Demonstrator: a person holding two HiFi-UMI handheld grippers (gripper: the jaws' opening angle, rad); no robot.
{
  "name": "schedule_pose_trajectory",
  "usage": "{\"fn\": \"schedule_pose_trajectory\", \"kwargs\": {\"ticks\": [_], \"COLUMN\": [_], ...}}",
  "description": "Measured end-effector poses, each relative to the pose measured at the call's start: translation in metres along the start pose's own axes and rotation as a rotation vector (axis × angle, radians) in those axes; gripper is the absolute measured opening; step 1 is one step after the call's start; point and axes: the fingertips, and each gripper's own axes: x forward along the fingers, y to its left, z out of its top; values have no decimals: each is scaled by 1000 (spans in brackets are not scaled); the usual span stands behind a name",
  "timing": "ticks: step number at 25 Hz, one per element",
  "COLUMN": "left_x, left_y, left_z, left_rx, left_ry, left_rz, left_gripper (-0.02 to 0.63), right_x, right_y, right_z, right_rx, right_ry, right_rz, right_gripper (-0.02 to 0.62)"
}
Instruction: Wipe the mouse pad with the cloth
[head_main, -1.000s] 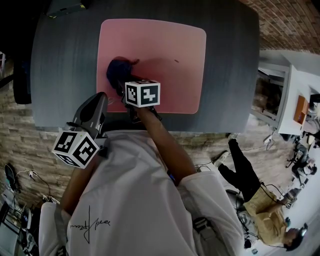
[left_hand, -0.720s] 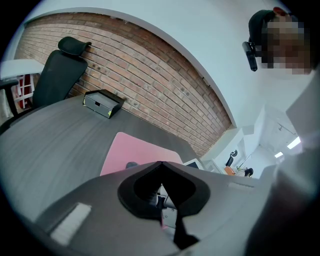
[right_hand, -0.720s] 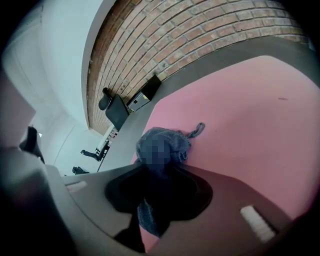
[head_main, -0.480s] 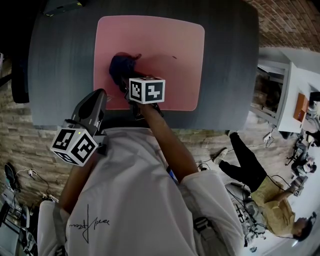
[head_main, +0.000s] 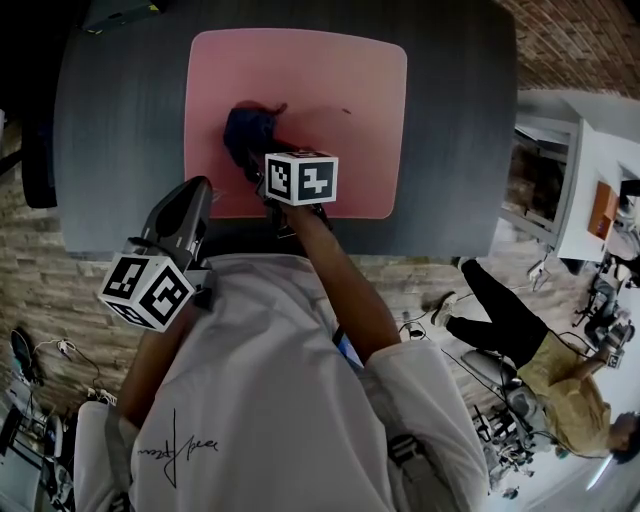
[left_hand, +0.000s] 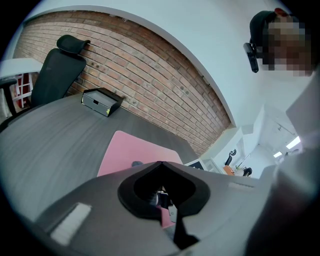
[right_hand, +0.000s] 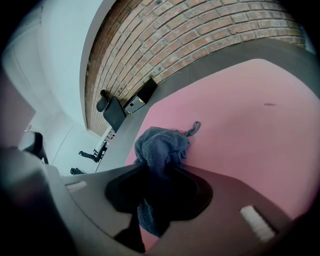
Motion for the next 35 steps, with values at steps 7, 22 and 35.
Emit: {"fn": "schedule_pose_trajectory", "kwargs": {"ticks": [7,22,35], "left_x": [-1,6,11], "left_y": [0,-3,-1], "left_z": [0,-1,-7], "left_rx": [1,1,4], "left_ry": [1,15,47], "left_rz": [-3,-16,-26], "left_gripper": [12,12,12], "right_x": [-5,-20,-35], "right_y": [-7,-25,-43], "right_z": [1,6,6], "right_rx": [13,24,30], "right_ry": [-4,-7,-19], "right_rz": [-1,-16,-46], "right_gripper": [107,107,107]}}
